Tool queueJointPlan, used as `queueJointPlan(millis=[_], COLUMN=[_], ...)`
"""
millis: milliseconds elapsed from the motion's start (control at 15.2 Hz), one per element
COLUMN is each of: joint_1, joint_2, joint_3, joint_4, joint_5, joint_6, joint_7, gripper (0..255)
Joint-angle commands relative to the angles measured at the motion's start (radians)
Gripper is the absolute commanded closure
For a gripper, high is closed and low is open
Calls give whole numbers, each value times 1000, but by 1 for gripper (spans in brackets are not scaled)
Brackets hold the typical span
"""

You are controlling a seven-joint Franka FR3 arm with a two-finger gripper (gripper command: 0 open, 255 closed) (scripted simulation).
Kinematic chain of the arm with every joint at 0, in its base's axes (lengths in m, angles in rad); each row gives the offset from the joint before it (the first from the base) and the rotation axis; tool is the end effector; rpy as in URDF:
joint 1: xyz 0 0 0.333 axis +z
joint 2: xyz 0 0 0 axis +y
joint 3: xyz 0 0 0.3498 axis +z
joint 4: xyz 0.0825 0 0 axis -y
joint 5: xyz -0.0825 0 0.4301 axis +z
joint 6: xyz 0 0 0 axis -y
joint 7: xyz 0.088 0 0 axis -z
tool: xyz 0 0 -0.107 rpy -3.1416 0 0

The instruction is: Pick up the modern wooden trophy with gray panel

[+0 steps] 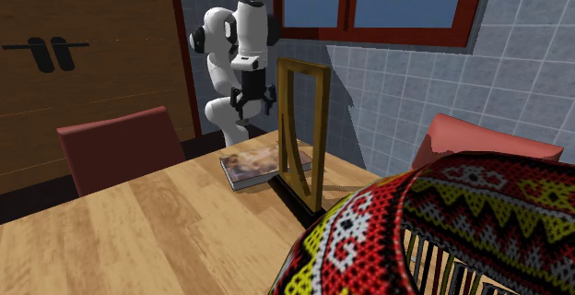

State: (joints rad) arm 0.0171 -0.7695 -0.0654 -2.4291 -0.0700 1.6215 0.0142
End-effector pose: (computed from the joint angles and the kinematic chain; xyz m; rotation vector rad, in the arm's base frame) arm 0.3350 -0.0282 0.5747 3.1164 -0.0597 -0.0611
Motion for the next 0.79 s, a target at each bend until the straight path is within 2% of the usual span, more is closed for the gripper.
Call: queueJointPlan(millis=[0,330,726], joint_1=[0,5,10], joint_2=[0,201,434], joint_3=[0,-17,-33], joint_4=[0,139,342], joint_5=[0,-19,-30], joint_6=[0,74,119], joint_7=[0,-31,-68], gripper=[0,0,0])
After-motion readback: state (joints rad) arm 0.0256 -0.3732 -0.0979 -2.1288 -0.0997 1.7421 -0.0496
